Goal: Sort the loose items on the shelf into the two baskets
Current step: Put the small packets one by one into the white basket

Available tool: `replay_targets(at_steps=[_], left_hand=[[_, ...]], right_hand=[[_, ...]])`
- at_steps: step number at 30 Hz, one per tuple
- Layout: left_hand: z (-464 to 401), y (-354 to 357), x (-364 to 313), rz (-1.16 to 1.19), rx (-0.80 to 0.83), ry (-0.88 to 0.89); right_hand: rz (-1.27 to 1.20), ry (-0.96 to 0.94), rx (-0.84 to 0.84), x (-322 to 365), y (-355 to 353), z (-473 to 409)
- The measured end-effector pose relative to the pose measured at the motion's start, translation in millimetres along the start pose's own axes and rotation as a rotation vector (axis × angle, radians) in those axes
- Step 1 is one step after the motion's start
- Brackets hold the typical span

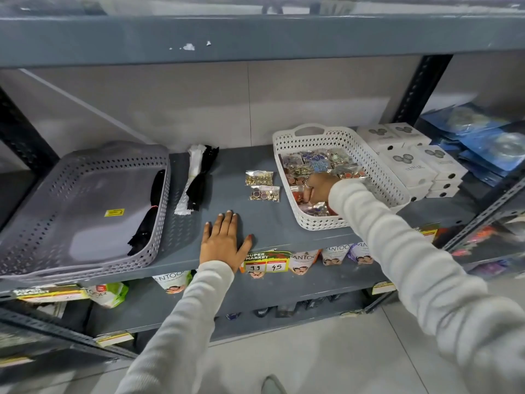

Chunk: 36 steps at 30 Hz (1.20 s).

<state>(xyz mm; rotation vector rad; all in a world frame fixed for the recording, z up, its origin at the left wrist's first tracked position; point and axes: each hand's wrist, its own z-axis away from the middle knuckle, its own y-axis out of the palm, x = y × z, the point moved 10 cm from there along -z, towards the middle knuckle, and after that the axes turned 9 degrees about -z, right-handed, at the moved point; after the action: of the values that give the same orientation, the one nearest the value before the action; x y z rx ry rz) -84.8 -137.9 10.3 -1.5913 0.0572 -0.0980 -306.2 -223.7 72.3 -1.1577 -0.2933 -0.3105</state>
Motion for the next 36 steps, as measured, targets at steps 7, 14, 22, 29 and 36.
replay_targets(at_steps=[7, 14, 22, 29, 36], left_hand=[[-1.2, 0.3, -0.8, -0.025, 0.003, -0.003], [-3.5, 2.4, 1.5, -0.009, 0.008, -0.015], [-3.9, 4.0, 2.4, -0.017, 0.008, -0.014], [-3.0, 3.0, 1.7, -0.027, 0.003, -0.016], [-1.4, 0.0, 0.6, -0.003, -0.005, -0.021]], right_hand=[[-0.244, -0.246, -0.332, 67.7, -53.7, -13.4], [0.068, -0.225, -0.155, 113.7, 5.5, -48.2], [0.134, -0.241, -0.1, 113.0, 24.4, -49.1], [-0.175, -0.275, -0.273, 92.0, -77.7, -0.4], [0.081, -0.001, -0.257, -13.7, -97.1, 12.9]])
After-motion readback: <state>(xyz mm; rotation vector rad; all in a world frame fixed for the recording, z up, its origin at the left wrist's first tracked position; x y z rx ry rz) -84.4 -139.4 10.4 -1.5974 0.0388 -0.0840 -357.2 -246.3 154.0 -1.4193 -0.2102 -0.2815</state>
